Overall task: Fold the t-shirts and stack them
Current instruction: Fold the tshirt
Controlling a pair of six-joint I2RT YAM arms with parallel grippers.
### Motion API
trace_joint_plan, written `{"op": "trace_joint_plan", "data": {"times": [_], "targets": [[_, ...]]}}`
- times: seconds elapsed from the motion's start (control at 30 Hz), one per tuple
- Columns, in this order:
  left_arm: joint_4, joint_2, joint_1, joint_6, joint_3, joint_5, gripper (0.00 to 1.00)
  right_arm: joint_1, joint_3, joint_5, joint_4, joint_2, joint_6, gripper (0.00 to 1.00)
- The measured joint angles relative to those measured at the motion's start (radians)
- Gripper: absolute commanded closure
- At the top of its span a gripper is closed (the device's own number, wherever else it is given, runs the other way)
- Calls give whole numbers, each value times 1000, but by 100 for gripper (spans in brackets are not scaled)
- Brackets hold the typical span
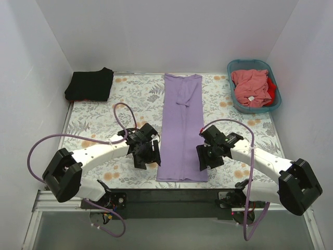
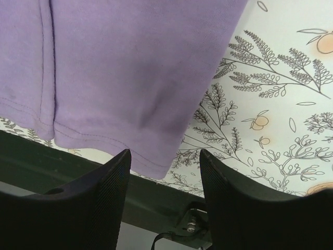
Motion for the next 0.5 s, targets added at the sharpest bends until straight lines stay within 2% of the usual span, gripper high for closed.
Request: {"op": "trace_joint_plan", "data": {"times": [0.13, 0.5], "targets": [[-1, 44, -43, -14, 28, -4, 37, -11, -27, -26, 2, -16, 12, 38], [-15, 145, -92, -27, 53, -5, 42, -19, -89, -97, 6, 54, 18, 52]]}}
